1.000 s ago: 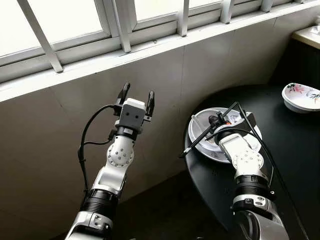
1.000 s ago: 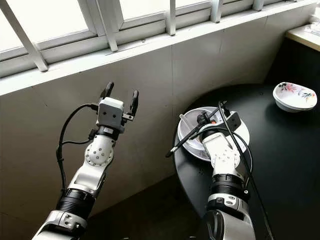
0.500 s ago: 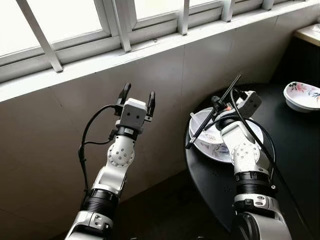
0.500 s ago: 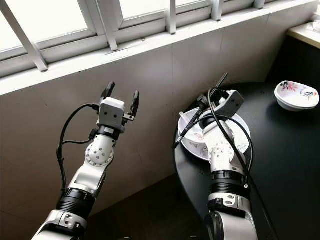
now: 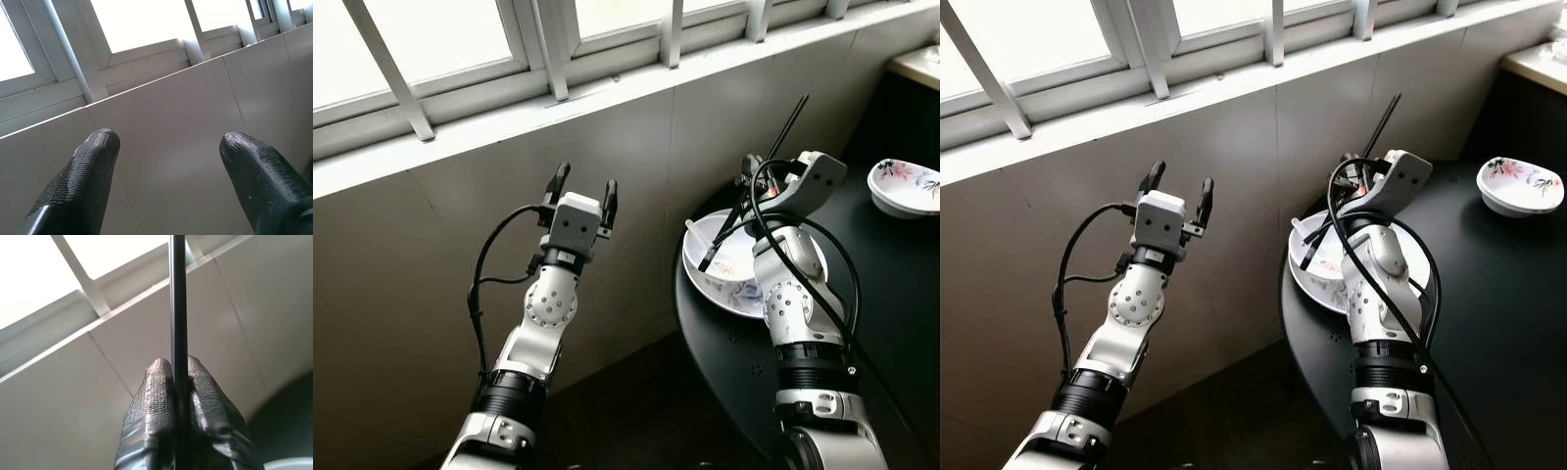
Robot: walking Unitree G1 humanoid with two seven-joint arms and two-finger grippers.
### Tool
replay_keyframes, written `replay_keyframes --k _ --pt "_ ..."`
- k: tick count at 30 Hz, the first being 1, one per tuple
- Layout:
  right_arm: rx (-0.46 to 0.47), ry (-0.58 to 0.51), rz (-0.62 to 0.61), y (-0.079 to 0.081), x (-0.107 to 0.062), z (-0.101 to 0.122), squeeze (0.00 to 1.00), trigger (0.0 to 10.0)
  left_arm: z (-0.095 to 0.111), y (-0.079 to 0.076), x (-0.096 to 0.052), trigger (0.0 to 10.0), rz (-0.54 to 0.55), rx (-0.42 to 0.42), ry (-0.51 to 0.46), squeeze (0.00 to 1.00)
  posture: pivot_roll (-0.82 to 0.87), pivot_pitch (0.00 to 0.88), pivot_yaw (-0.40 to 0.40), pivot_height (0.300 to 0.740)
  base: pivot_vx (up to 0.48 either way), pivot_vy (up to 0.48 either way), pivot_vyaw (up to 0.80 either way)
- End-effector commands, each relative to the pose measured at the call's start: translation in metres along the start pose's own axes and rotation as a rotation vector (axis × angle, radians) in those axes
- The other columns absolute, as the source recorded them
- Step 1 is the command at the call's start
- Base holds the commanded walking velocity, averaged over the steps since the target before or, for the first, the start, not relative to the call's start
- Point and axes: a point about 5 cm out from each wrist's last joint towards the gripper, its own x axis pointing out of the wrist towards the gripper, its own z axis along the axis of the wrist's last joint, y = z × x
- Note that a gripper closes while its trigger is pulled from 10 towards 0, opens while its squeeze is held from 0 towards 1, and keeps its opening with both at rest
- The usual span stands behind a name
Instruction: Kitchen organization
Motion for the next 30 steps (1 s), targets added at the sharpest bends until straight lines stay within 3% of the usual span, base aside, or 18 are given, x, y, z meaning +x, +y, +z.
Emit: replay_keyframes --k 1,11,17,30 --pt "-0.03 -0.031 0.041 0.008 0.0 0.005 0.0 0.0 -0.002 -0.002 0.001 10.0 -0.002 0.002 0.018 0.0 -0.18 0.0 0.041 0.74 0.0 0.0 0.0" --pt "-0.105 -0.044 0.126 0.018 -0.005 0.002 0.0 0.0 -0.007 -0.001 0.002 10.0 0.009 -0.026 0.062 0.0 -0.17 0.0 0.037 0.74 0.0 0.046 0.05" --pt "-0.154 -0.043 0.175 0.024 -0.007 0.0 0.0 0.0 -0.006 -0.002 0.002 10.0 0.001 -0.027 0.053 0.0 -0.18 0.0 0.038 0.74 0.0 0.424 0.8" --pt "-0.194 -0.051 0.193 0.025 -0.009 -0.001 0.0 0.0 -0.005 -0.002 0.002 10.0 -0.005 -0.023 0.042 0.0 -0.18 0.0 0.042 0.74 0.0 0.0 0.8"
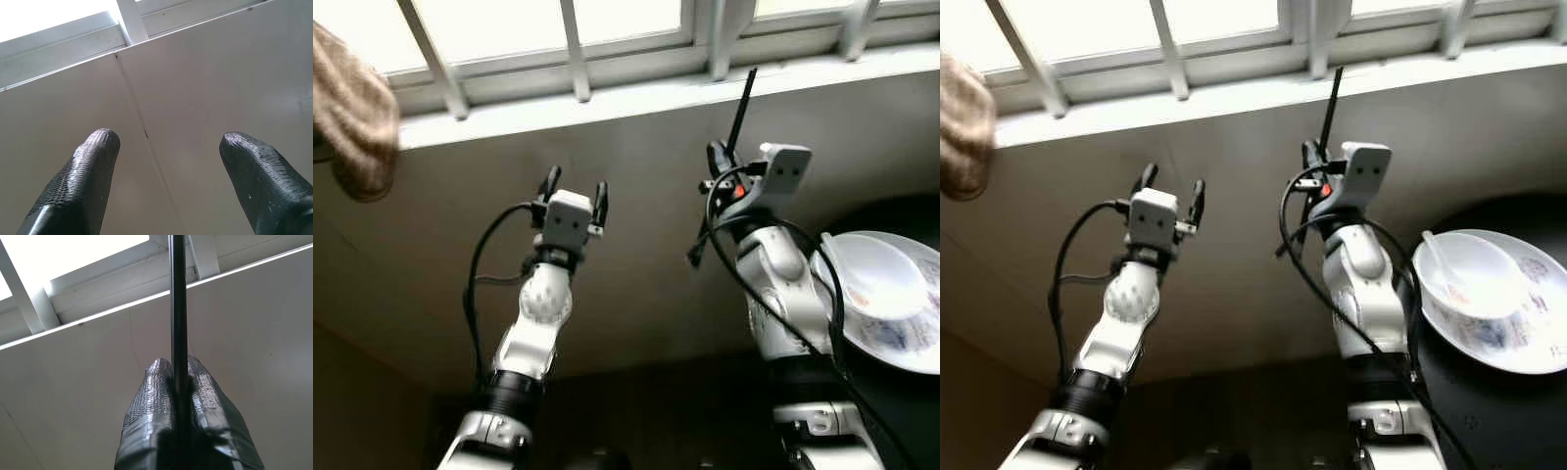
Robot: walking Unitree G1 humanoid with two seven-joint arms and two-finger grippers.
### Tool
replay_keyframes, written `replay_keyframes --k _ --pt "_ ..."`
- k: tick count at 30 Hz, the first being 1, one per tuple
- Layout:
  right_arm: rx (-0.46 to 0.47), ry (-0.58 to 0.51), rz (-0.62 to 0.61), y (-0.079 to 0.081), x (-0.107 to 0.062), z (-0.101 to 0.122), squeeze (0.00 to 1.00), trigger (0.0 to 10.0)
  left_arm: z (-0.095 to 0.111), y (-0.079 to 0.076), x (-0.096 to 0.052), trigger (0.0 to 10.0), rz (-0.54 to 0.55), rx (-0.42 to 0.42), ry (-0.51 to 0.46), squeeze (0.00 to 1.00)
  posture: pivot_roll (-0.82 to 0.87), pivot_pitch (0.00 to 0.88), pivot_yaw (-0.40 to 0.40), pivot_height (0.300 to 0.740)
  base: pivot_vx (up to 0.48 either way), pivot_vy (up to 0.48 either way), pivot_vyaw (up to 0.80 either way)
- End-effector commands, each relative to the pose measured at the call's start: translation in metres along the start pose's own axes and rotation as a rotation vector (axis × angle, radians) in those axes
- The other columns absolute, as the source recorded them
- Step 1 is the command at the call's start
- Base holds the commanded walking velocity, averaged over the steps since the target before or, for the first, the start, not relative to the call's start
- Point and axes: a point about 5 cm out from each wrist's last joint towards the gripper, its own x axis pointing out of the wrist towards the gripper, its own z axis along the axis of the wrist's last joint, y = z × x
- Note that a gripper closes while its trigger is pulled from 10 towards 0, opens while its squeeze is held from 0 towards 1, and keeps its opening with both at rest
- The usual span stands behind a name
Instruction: Kitchen organization
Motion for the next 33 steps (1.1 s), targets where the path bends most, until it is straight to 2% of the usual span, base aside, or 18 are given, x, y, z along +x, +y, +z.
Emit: replay_keyframes --k 1,5,29,33 --pt "-0.019 -0.044 0.022 0.0053 0.002 0.008 0.0 0.0 0.0008 0.0022 0.0012 10.0 -0.003 0.01 -0.007 0.0 -0.18 0.0 0.042 0.74 0.0 0.0 0.8" --pt "-0.05 -0.05 0.049 0.0092 0.0012 0.008 0.0 0.0 0.0009 0.0023 0.0015 10.0 -0.002 0.011 -0.007 0.0 -0.17 0.0 0.04 0.74 0.0 0.0 0.8" --pt "-0.078 -0.045 0.067 0.0103 0.0001 0.0051 0.0 0.0 0.0005 0.0024 0.0014 10.0 0.007 -0.001 -0.003 0.0 -0.17 0.0 0.037 0.74 0.0 0.0 0.8" --pt "-0.075 -0.044 0.063 0.0101 0.0 0.0045 0.0 0.0 -0.0019 0.0031 0.0022 10.0 0.004 -0.007 0.022 0.0 -0.17 0.0 0.039 0.74 0.0 0.48 0.8"
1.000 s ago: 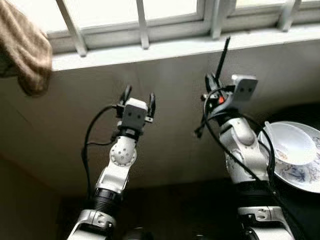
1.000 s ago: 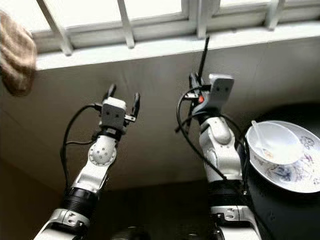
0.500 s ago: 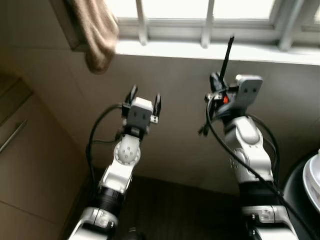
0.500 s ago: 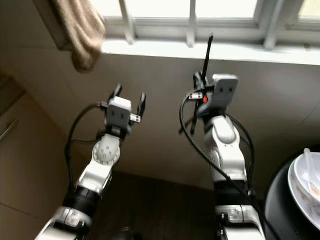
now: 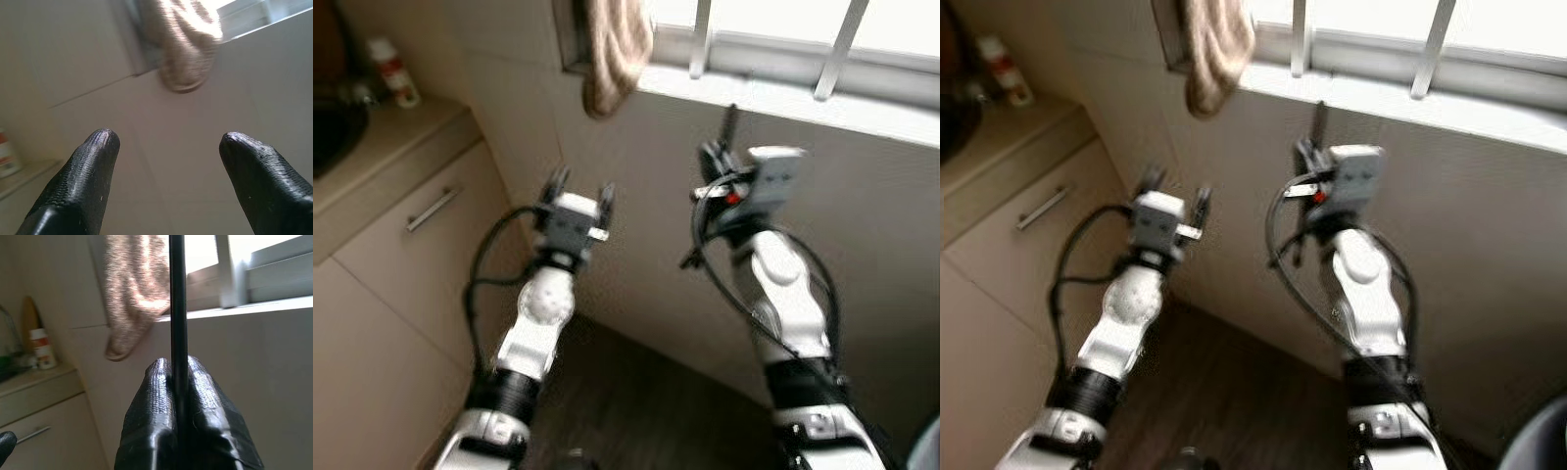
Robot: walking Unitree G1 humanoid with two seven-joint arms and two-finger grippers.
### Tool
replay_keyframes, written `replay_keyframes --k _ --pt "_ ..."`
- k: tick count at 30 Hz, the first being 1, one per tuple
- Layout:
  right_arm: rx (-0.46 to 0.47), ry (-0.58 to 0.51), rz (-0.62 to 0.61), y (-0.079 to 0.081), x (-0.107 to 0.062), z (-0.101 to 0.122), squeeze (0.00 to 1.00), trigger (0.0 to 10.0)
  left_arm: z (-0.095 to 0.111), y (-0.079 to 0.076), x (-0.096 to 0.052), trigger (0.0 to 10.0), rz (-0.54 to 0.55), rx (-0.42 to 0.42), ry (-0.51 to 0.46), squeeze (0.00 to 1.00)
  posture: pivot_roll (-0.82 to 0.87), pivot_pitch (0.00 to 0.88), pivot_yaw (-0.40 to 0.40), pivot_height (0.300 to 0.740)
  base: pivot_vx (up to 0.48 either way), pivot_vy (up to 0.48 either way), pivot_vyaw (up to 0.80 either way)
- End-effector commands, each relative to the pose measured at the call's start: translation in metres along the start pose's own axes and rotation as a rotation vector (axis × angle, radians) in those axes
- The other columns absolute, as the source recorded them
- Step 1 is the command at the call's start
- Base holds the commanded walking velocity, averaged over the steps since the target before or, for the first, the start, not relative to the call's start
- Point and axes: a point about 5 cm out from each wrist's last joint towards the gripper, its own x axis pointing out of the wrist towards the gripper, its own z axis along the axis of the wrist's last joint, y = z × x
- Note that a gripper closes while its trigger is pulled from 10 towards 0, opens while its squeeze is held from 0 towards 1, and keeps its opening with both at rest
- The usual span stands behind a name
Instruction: Kitchen organization
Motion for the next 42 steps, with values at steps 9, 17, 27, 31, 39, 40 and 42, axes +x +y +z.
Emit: replay_keyframes --k 9,17,27,31,39,40,42 --pt "-0.014 -0.022 -0.024 -0.006 0.0 0.004 0.0 0.0 0.003 -0.005 0.001 10.0 -0.019 -0.005 -0.013 0.0 -0.17 0.0 0.041 0.74 0.0 0.267 0.8" --pt "-0.014 -0.028 -0.032 -0.007 0.0 0.005 0.0 0.0 0.003 -0.003 0.001 10.0 -0.019 -0.006 -0.014 0.0 -0.17 0.0 0.044 0.74 0.0 0.0 0.8" --pt "-0.022 -0.034 -0.034 -0.007 0.001 0.005 0.0 0.0 0.005 -0.004 0.001 10.0 -0.025 0.006 -0.034 0.0 -0.17 0.0 0.046 0.74 0.0 0.0 0.8" --pt "-0.027 -0.043 -0.042 -0.008 0.001 0.006 0.0 0.0 0.007 -0.002 0.001 10.0 -0.018 -0.005 -0.047 0.0 -0.17 0.0 0.046 0.74 0.0 0.0 0.8" --pt "-0.041 -0.114 -0.055 -0.009 0.001 0.017 0.0 0.0 0.013 0.004 0.002 10.0 0.026 -0.004 -0.089 0.0 -0.17 0.0 0.049 0.74 0.068 0.0 0.2" --pt "-0.051 -0.119 -0.055 -0.009 0.001 0.018 0.0 0.0 0.013 0.004 0.002 10.0 0.03 -0.004 -0.092 0.0 -0.17 0.0 0.049 0.74 0.289 0.0 0.0" --pt "-0.126 -0.156 -0.048 -0.009 0.001 0.023 0.0 0.0 0.014 0.006 0.002 10.0 0.037 -0.005 -0.1 0.0 -0.17 0.0 0.049 0.74 0.3 0.0 0.0"
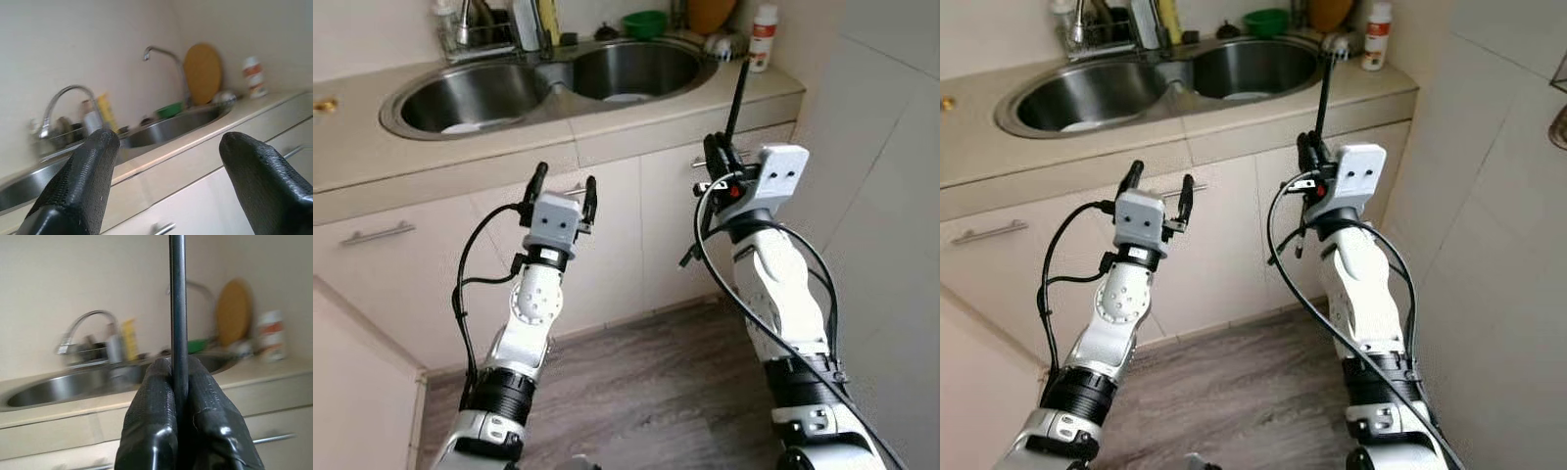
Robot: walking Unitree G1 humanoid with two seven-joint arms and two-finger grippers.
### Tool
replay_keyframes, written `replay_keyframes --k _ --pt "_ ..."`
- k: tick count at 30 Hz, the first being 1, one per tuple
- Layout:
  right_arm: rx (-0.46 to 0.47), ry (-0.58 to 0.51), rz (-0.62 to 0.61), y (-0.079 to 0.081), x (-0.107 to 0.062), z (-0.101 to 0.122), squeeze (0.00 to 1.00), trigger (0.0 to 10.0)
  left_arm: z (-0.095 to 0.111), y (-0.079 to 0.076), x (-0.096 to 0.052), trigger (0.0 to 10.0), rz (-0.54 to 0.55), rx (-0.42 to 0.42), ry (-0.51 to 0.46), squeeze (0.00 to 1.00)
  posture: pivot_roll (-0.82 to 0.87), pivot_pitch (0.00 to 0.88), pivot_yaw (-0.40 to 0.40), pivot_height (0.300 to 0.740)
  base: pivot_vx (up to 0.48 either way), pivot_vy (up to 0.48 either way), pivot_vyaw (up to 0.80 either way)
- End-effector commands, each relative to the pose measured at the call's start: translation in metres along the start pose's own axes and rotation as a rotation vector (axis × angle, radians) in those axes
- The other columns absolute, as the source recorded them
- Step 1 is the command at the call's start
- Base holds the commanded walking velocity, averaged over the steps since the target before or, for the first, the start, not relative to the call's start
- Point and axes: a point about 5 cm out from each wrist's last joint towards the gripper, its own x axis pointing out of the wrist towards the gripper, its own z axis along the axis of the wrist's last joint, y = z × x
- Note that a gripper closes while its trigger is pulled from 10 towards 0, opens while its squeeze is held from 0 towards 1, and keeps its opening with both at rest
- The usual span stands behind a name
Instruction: Kitchen organization
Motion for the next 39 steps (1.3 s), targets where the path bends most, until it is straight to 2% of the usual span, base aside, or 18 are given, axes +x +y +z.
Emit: replay_keyframes --k 1,2,4,5,12,16,19,20,22,23,29,39 --pt "-0.09 -0.089 0.017 0.005 0.003 0.015 0.0 0.0 0.008 0.008 0.005 10.0 0.029 0.007 -0.046 0.0 -0.17 0.0 0.05 0.74 0.3 0.0 0.8" --pt "-0.126 -0.107 0.019 0.005 0.003 0.018 0.0 0.0 0.009 0.008 0.005 10.0 0.033 0.007 -0.052 0.0 -0.17 0.0 0.051 0.74 0.3 0.0 0.8" --pt "-0.311 -0.203 0.069 0.011 0.003 0.03 0.0 0.0 0.012 0.012 0.005 10.0 0.059 0.01 -0.075 0.0 -0.17 0.0 0.051 0.74 0.289 0.0 0.8" --pt "-0.34 -0.227 0.081 0.013 0.002 0.033 0.0 0.0 0.014 0.013 0.006 10.0 0.07 0.013 -0.085 0.0 -0.17 0.0 0.051 0.74 0.277 0.0 0.8" --pt "-0.33 -0.264 0.084 0.016 0.0 0.035 0.0 0.0 0.015 0.014 0.007 10.0 0.078 0.016 -0.096 0.0 -0.17 0.0 0.051 0.74 0.267 0.0 0.47" --pt "-0.364 -0.292 0.09 0.017 0.0 0.037 0.0 0.0 0.015 0.013 0.007 10.0 0.075 0.016 -0.095 0.0 -0.17 0.0 0.052 0.74 0.265 0.0 0.0" --pt "-0.422 -0.33 0.085 0.018 0.0 0.043 0.0 0.0 0.015 0.013 0.006 10.0 0.075 0.016 -0.095 0.0 -0.17 0.0 0.052 0.74 0.259 0.0 0.79" --pt "-0.477 -0.388 0.072 0.017 0.0 0.052 0.0 0.0 0.015 0.013 0.006 10.0 0.076 0.015 -0.095 0.0 -0.17 0.0 0.05 0.74 0.255 0.0 0.8" --pt "-0.489 -0.414 0.066 0.017 0.0 0.057 0.0 0.0 0.015 0.013 0.007 10.0 0.076 0.015 -0.095 0.0 -0.17 0.0 0.05 0.74 0.255 0.0 0.8" --pt "-0.505 -0.462 0.048 0.016 0.001 0.068 0.0 0.0 0.015 0.013 0.006 10.0 0.076 0.015 -0.094 0.0 -0.17 0.0 0.05 0.74 0.24 0.0 0.8" --pt "-0.521 -0.569 0.019 0.017 0.005 0.095 0.0 0.0 0.014 0.011 0.005 10.0 0.068 0.011 -0.087 0.0 -0.18 0.0 0.054 0.74 0.0 0.0 0.0" --pt "-0.562 -0.562 0.017 0.019 0.004 0.092 0.0 0.0 0.016 0.01 0.007 10.0 0.068 0.008 -0.096 0.0 -0.17 0.0 0.053 0.74 0.0 0.0 0.08"
